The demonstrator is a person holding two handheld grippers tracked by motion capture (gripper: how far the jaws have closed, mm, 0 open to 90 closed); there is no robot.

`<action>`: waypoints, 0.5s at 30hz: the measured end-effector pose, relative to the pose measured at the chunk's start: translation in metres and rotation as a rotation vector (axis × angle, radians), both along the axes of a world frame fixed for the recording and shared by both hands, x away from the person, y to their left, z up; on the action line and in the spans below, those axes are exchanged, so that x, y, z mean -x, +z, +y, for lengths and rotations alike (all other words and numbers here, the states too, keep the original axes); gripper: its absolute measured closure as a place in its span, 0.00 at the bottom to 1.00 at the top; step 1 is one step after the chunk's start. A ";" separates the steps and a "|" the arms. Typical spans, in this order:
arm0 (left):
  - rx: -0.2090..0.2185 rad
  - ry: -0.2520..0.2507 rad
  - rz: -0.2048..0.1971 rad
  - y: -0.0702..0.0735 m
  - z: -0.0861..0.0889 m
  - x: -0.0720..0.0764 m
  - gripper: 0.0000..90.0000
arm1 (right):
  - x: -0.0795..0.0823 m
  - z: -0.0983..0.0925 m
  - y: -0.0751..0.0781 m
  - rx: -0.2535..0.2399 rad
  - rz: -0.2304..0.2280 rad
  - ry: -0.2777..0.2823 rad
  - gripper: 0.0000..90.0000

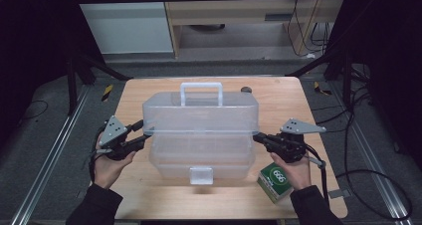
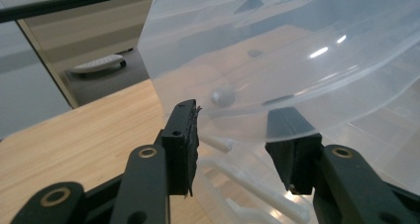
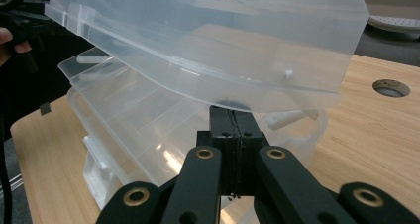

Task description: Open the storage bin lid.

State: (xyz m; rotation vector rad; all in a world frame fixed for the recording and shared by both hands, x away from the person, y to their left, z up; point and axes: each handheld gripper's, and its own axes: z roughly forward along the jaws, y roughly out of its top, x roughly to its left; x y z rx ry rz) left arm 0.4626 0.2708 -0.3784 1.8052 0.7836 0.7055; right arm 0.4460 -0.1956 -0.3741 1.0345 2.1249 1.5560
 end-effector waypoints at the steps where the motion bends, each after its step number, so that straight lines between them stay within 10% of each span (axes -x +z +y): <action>1: -0.003 -0.004 -0.002 0.000 -0.001 0.000 0.62 | 0.000 0.000 0.000 0.002 0.000 -0.001 1.00; 15: -0.025 0.011 -0.008 0.004 -0.002 0.003 0.66 | 0.001 0.001 -0.001 0.041 0.002 -0.017 1.00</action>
